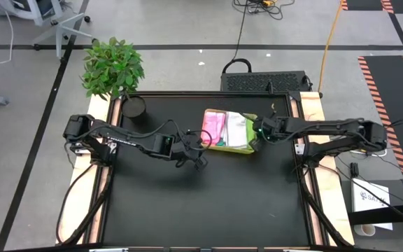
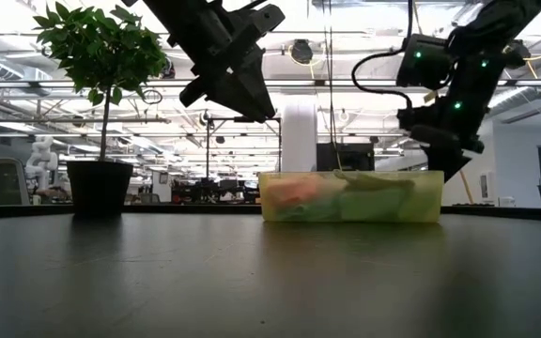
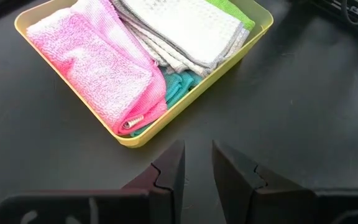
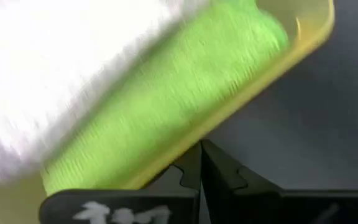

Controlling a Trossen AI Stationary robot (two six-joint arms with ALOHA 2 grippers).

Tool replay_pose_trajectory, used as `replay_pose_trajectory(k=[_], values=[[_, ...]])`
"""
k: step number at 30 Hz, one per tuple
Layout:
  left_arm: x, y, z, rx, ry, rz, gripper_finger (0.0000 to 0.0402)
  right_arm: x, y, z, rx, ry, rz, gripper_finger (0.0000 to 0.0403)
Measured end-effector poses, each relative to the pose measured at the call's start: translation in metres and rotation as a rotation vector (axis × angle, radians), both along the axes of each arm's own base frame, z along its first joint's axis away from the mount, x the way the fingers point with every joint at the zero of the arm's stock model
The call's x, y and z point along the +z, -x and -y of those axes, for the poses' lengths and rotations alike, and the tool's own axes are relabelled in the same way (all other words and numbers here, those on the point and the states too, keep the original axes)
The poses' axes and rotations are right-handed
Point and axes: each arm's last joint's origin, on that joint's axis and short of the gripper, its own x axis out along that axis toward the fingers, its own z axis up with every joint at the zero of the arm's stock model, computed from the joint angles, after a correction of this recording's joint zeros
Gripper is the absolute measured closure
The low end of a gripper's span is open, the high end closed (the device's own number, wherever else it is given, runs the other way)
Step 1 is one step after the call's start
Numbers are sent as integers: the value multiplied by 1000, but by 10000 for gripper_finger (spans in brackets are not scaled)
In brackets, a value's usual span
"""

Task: Fold microfiber towels
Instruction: Adjust the bin

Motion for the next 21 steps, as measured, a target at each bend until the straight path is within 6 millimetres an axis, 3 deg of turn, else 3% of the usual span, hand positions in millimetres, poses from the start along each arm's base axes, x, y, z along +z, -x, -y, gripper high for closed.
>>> replay_pose_trajectory(k=[10, 21], values=[[0, 0, 0, 0, 1, 0, 321, -2, -15, 20, -7, 97, 160, 403], [0, 0, 0, -4, -1, -2, 321, 4, -15, 40, 5, 172, 223, 403]])
